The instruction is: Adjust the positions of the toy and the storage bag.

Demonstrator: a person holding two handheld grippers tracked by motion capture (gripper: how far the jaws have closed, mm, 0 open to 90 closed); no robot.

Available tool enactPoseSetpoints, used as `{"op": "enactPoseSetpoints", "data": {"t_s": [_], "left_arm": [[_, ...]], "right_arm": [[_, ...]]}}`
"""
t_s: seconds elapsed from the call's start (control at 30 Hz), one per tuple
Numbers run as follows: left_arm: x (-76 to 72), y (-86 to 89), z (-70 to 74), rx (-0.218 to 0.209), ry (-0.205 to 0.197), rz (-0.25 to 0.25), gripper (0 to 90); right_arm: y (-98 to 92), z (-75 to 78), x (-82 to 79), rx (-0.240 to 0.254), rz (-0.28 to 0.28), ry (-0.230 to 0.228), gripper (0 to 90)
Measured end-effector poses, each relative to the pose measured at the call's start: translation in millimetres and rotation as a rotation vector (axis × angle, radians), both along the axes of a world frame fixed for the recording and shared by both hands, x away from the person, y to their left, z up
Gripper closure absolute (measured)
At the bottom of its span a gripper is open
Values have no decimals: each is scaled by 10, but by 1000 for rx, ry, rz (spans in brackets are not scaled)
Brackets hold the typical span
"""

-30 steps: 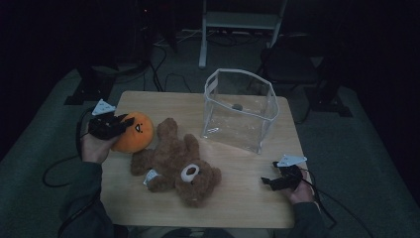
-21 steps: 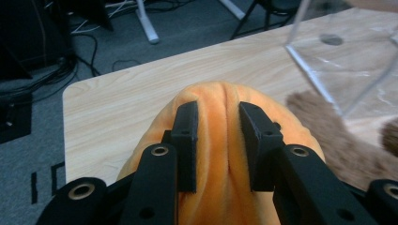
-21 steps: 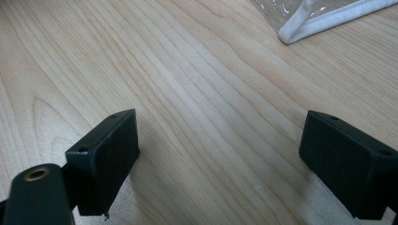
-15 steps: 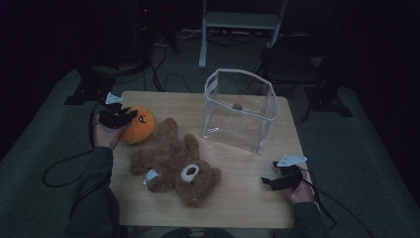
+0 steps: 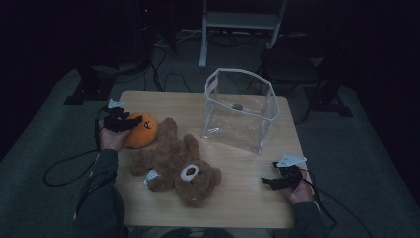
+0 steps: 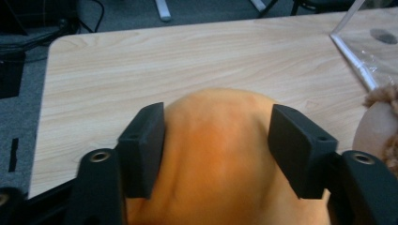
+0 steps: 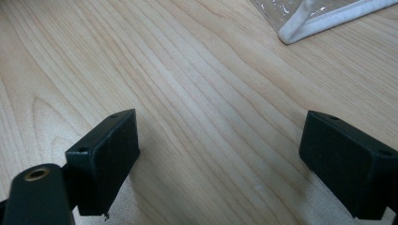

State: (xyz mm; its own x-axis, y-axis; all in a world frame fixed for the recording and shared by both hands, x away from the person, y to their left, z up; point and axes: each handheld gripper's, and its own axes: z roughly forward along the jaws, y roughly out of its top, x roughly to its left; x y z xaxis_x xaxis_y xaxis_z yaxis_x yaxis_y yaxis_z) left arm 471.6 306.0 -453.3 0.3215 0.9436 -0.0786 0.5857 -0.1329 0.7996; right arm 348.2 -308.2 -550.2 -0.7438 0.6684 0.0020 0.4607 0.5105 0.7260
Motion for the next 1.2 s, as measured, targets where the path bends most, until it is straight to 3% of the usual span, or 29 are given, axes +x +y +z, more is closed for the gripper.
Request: {"op": "enactPoseSetpoints", "data": {"t_s": [0.27,0.47,0.6,0.7,0.83,1.0,1.07,1.2], "left_arm": [[-157,-2,78,8,-47,-8,339],[-451,-161,83,73,-97,-74,353],[-608,-264,46,81,-110,-127,373],[-712,-370,1,127,-110,-188,419],[-786,-454,-70,121,-87,-244,498],[-821,-587,-261,183,-23,-299,576],[-821,-645,-325,234,9,-308,602],[-867,-685,-348,247,28,-339,653]], "right_arm": [[0,0,0,0,0,0,116],[0,0,0,0,0,0,116],[0,0,0,0,0,0,116],[0,0,-1,0,-1,0,116],[0,0,-1,0,-1,0,116],[0,0,-1,0,-1,0,116],[0,0,-1,0,-1,0,116],[0,0,-1,0,-1,0,116]]}}
